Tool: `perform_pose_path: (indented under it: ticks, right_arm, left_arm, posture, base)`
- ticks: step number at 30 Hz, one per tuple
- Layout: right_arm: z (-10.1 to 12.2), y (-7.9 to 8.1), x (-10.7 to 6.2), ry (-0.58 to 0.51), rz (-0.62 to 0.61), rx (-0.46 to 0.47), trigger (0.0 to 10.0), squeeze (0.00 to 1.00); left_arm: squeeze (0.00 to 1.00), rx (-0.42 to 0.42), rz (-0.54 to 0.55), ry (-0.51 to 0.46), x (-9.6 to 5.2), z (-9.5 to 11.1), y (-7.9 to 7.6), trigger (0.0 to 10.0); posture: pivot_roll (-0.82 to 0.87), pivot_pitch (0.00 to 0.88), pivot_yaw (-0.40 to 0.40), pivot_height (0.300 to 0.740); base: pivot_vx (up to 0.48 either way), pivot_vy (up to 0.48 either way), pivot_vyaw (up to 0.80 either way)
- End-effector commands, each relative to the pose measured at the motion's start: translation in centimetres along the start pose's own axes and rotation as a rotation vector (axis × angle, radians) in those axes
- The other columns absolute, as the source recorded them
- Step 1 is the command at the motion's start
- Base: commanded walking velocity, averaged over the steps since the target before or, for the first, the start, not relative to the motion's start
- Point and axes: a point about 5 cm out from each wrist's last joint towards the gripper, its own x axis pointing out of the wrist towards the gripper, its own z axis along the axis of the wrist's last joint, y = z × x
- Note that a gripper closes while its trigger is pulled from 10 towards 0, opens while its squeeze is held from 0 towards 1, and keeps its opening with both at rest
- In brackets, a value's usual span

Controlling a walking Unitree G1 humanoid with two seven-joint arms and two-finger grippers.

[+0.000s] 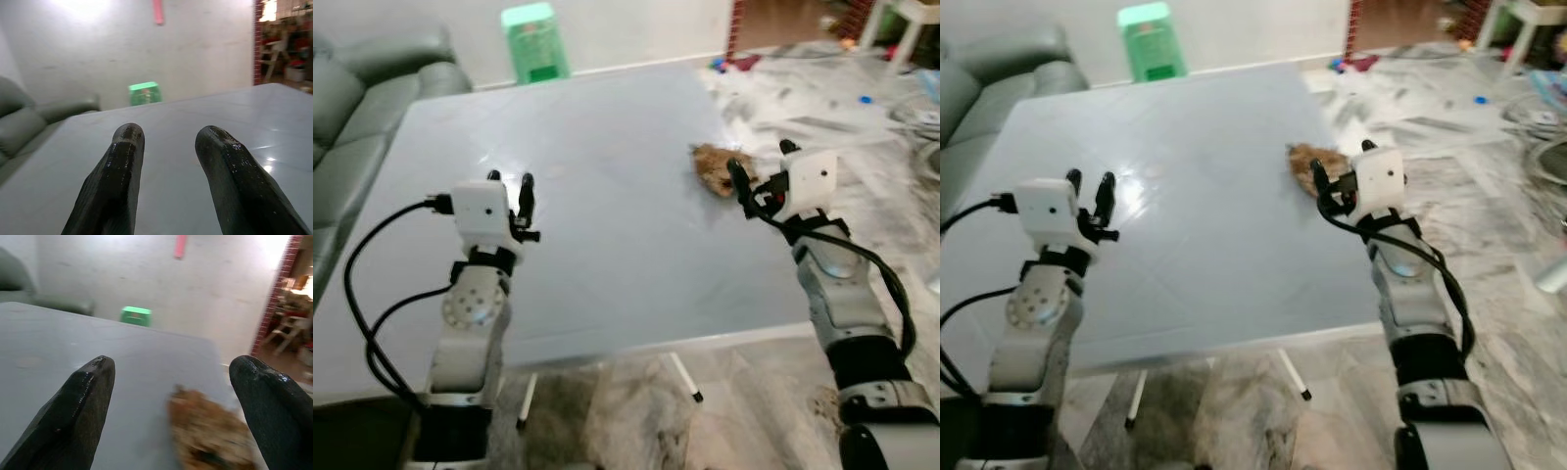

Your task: Picking trash to rubbish bin

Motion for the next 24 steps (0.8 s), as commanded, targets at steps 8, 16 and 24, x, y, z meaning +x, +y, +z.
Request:
perform_pose_path:
  ticks: [8, 16, 24]
  right_arm:
    - [-0.1, -1.5, 0.7, 0.048, -0.091, -0.085, 10.0, 0.00]
    - [-0.8, -1.6, 2.7, 0.133, -0.163, -0.186, 10.0, 0.00]
    - [-2.3, -1.9, 3.2, 0.288, -0.188, -0.258, 10.0, 0.00]
  left_arm:
    - [0.00, -0.014, -0.056, 0.002, -0.4, 0.0, -0.7, 10.0]
    - [0.00, -0.011, -0.190, 0.044, -2.8, -0.6, -1.6, 10.0]
    - [0.00, -0.117, -0.418, 0.140, -7.1, -0.3, -3.8, 10.0]
  posture:
    - [-0.01, 0.075, 0.055, 0.740]
    - [0.07, 0.101, 0.074, 0.740]
    - [0.19, 0.162, 0.080, 0.740]
  base:
    - [0.000, 0.000, 0.00]
    - [0.000, 0.000, 0.00]
    - [0.000, 0.000, 0.00]
